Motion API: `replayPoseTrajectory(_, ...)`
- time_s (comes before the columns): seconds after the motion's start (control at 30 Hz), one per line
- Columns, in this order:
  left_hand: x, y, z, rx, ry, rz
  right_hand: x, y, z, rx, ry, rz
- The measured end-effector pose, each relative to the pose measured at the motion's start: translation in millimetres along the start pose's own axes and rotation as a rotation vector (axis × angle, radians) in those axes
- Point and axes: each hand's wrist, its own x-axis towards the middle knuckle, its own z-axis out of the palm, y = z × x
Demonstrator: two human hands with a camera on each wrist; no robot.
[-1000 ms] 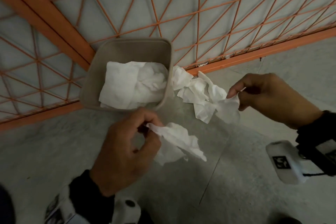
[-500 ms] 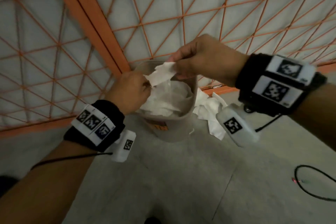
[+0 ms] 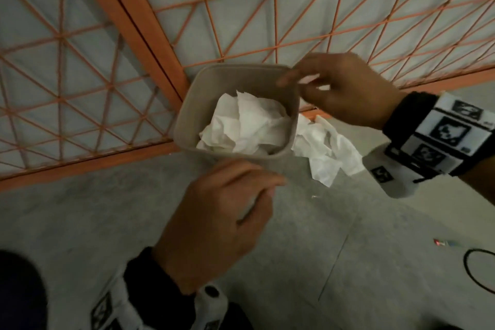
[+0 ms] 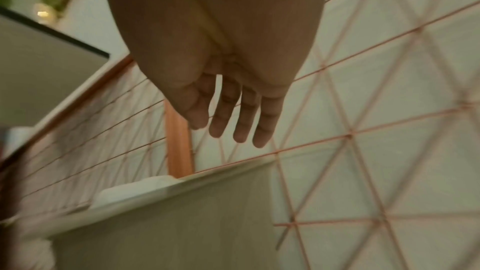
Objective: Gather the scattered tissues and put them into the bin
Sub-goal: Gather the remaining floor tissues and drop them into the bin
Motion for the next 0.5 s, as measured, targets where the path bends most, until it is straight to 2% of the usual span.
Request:
replayPoseTrajectory(0.07,0,4,39,-0.093,-0.089,0.003,-16,30,-5,0.081,0.115,0.157)
replayPoseTrajectory(0.17,13,-6,104,-0.177,-0.285,-0.149,-43,79,-2,0.083,0.135,0.41)
replayPoseTrajectory(0.27,38,-28,165,-0.122,-0.425,-0.281,-73,122,19,-0.018,0.028,0.565)
replayPoseTrajectory(0.37,71,-50,206,-0.044,-0.494,-0.384,-99,151,49,-0.105,-0.119,0.648)
replayPoseTrajectory(0.43,93,-60,226,-0.017,-0.49,-0.451,-110,166,70,-0.157,-0.228,0.676)
replayPoseTrajectory(0.5,114,-66,241,0.018,-0.415,-0.504,-117,179,89,-0.205,-0.309,0.682)
